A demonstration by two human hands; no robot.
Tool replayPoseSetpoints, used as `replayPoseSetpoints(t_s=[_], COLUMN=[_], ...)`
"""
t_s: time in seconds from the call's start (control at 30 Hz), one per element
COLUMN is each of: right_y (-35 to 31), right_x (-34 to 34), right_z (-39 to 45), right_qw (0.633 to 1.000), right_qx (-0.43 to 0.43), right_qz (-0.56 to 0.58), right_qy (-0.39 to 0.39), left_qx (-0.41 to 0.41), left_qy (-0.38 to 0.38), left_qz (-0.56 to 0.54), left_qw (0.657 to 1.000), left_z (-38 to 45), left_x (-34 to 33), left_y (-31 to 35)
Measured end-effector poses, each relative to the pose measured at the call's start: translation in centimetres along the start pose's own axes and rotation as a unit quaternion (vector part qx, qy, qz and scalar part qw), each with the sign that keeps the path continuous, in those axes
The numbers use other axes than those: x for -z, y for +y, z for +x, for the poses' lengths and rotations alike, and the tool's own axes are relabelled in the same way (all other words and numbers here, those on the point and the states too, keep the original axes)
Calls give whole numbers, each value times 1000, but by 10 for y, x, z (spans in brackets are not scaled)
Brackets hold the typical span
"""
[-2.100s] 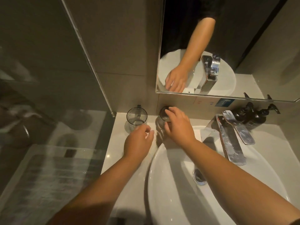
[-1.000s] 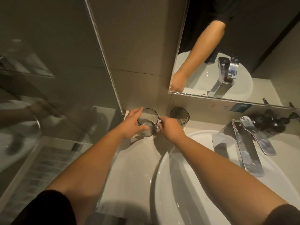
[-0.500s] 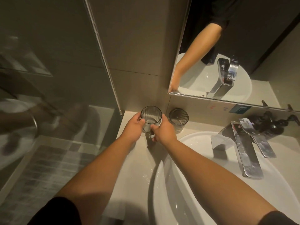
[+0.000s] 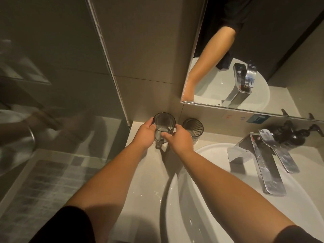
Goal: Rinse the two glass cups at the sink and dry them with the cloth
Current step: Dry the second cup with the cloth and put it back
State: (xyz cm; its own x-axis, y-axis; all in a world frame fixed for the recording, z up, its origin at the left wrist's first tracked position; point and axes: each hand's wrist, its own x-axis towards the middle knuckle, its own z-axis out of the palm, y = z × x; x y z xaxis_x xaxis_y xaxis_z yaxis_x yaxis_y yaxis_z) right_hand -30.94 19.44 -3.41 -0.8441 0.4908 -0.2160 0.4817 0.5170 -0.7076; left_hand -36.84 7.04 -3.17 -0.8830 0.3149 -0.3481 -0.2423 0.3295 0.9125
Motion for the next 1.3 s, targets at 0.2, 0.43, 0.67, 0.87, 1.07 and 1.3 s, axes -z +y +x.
replayPoseSetpoints(t_s=[0.2, 0.43, 0.67, 0.87, 1.07, 1.3], right_y=[3, 5, 5, 4, 3, 1], right_x=[-3, -5, -5, -6, -5, -5], right_z=[2, 4, 4, 4, 3, 4], right_qw=[999, 998, 998, 998, 997, 997], right_qx=[15, 18, 21, 19, 18, 16], right_qz=[-36, -51, -58, -64, -74, -69], right_qy=[15, 21, 23, 22, 21, 14], left_qx=[-4, -7, -14, -16, 5, -11], left_qy=[7, 3, 1, 1, -3, 3], left_qz=[-11, 2, 5, 15, 15, 22], left_qw=[1000, 1000, 1000, 1000, 1000, 1000], left_z=[4, 10, 9, 6, 9, 10], left_x=[-1, 0, -1, 0, 0, 0], left_y=[-2, -5, -5, -1, -5, -3])
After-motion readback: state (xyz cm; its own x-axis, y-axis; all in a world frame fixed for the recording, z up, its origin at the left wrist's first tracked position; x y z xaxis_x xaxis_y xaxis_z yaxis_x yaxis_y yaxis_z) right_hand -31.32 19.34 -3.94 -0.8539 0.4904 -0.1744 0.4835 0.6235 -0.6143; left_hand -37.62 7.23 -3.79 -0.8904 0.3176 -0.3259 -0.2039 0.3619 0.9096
